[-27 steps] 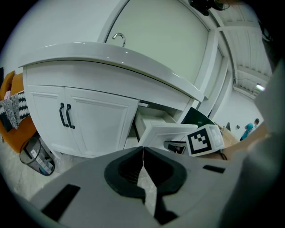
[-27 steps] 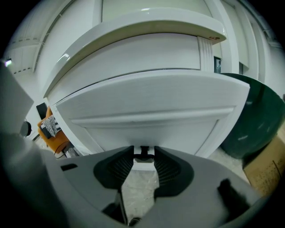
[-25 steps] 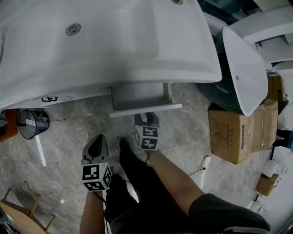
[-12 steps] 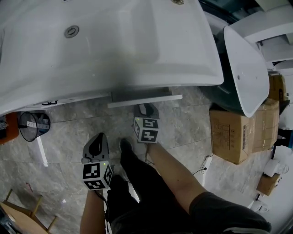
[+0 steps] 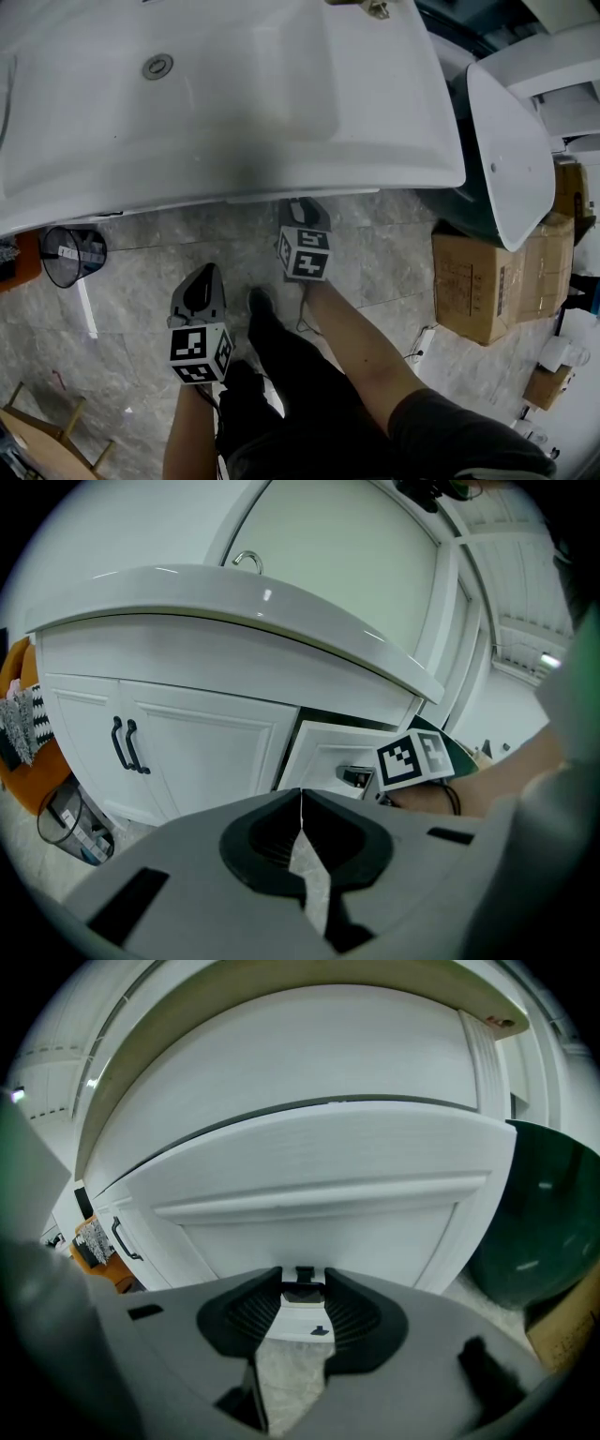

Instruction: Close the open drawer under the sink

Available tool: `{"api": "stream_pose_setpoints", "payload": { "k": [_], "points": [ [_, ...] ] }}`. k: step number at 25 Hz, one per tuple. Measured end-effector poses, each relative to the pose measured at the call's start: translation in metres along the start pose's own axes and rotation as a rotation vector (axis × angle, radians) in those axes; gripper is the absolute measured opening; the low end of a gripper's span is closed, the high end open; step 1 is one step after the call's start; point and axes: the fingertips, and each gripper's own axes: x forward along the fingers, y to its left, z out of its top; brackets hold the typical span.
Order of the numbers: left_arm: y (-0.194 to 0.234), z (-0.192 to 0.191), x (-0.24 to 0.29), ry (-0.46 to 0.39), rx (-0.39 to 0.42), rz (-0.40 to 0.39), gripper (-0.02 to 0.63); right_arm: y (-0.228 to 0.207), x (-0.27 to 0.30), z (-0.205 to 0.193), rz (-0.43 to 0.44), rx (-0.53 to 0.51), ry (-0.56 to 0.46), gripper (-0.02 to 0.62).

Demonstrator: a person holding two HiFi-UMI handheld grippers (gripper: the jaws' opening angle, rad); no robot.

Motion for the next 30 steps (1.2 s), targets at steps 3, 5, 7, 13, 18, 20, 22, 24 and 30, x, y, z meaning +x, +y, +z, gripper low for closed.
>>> {"api": "stream_pose_setpoints", "payload": {
  "k": [3,5,7,13,18,20,22,24,30],
  "points": [
    [0.001,0.002,0.002,-0.004,-0.002,0.005,0.015,0.000,0.007,0.007,0.005,-0.002,-0.007,0.152],
    [0.001,0.002,0.003,-0.004,-0.004,0.004,0.015,0.000,0.011,0.011,0.006,0.001,-0.011,0.152],
    [0.000,0.002,0.004,-0.003,-0.006,0.002,0.015,-0.001,0.016,0.016,0.007,0.001,-0.015,0.151],
    [-0.002,0.001,0.004,0.002,-0.007,0.002,0.015,-0.001,0.024,0.022,0.001,-0.012,-0.018,0.152],
    [-0.002,0.001,0.003,0.001,-0.010,0.004,0.015,-0.001,0.024,0.021,-0.005,-0.029,-0.015,0.151],
    [-0.001,0.002,0.003,0.000,-0.012,0.004,0.015,-0.001,0.024,0.021,-0.001,-0.035,-0.018,0.152],
    [-0.002,0.003,0.001,-0.001,-0.011,0.005,0.015,-0.001,0.024,0.021,0.002,-0.037,-0.020,0.152],
    [-0.001,0.004,-0.002,-0.003,-0.012,0.005,0.015,-0.001,0.022,0.021,0.001,-0.031,-0.021,0.152],
    [0.002,0.009,-0.016,-0.011,0.002,-0.004,0.015,0.000,0.004,0.018,-0.033,0.005,-0.021,0.152]
  ]
}}
